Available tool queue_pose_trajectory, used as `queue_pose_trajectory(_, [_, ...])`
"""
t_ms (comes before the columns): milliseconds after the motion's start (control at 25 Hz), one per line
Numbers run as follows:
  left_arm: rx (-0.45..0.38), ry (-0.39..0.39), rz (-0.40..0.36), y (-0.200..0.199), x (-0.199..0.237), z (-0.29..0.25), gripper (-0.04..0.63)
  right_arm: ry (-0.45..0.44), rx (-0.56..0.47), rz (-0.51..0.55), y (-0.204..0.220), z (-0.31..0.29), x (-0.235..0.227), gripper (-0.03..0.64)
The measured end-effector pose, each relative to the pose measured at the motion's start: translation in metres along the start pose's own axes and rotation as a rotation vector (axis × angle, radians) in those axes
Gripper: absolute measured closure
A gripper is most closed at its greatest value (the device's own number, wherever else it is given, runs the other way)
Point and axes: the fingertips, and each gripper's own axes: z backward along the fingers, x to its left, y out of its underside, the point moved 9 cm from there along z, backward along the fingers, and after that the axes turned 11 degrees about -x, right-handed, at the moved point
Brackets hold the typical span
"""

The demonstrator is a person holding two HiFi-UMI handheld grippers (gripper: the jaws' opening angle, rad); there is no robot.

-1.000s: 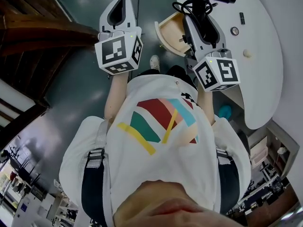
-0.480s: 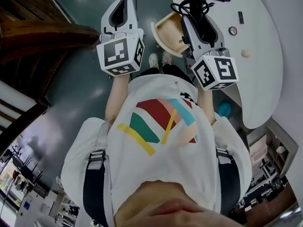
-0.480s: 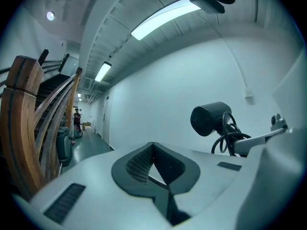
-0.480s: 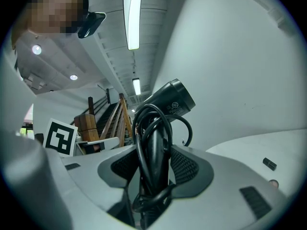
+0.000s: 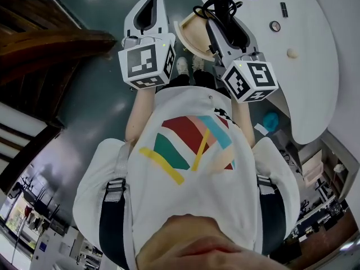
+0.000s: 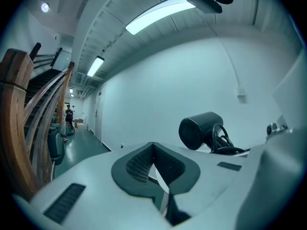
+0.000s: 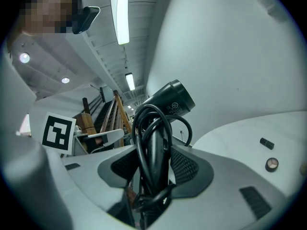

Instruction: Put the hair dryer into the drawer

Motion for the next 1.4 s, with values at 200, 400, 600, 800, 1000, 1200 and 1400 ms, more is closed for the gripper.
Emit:
queue_pose_trajectory(200, [0.041, 0.02, 0.004, 0.003, 0.001, -0.01, 0.58, 0.071, 0.068, -0.129, 0.019, 0.0, -0.013, 0.405])
queue_pose_trajectory(400, [0.091, 0.048, 0.007, 0.025, 0.0, -0.011, 0.58, 0.149, 0.163, -0.225, 0.064, 0.015, -0.023, 0.405])
queue_pose_trajectory(600, [0.152, 0.083, 0.007, 0.048, -0.001, -0.014, 0.58, 0.189, 0.263, -0.304, 0.106, 0.023, -0.019, 0.405])
queue_pose_trajectory(800, [0.221, 0.107, 0.022, 0.076, -0.005, -0.011, 0.58, 0.206, 0.355, -0.385, 0.143, 0.029, -0.017, 0.405])
queue_pose_trajectory(1000, [0.271, 0.122, 0.035, 0.092, -0.004, -0.006, 0.58, 0.239, 0.432, -0.466, 0.176, 0.042, -0.015, 0.405])
queue_pose_trajectory(1200, [0.285, 0.139, 0.04, 0.098, -0.007, -0.006, 0.58, 0.309, 0.496, -0.513, 0.205, 0.059, -0.022, 0.405])
queue_pose_trajectory(1400, [0.299, 0.155, 0.038, 0.102, -0.004, -0.006, 0.58, 0.399, 0.508, -0.62, 0.216, 0.064, -0.031, 0.405])
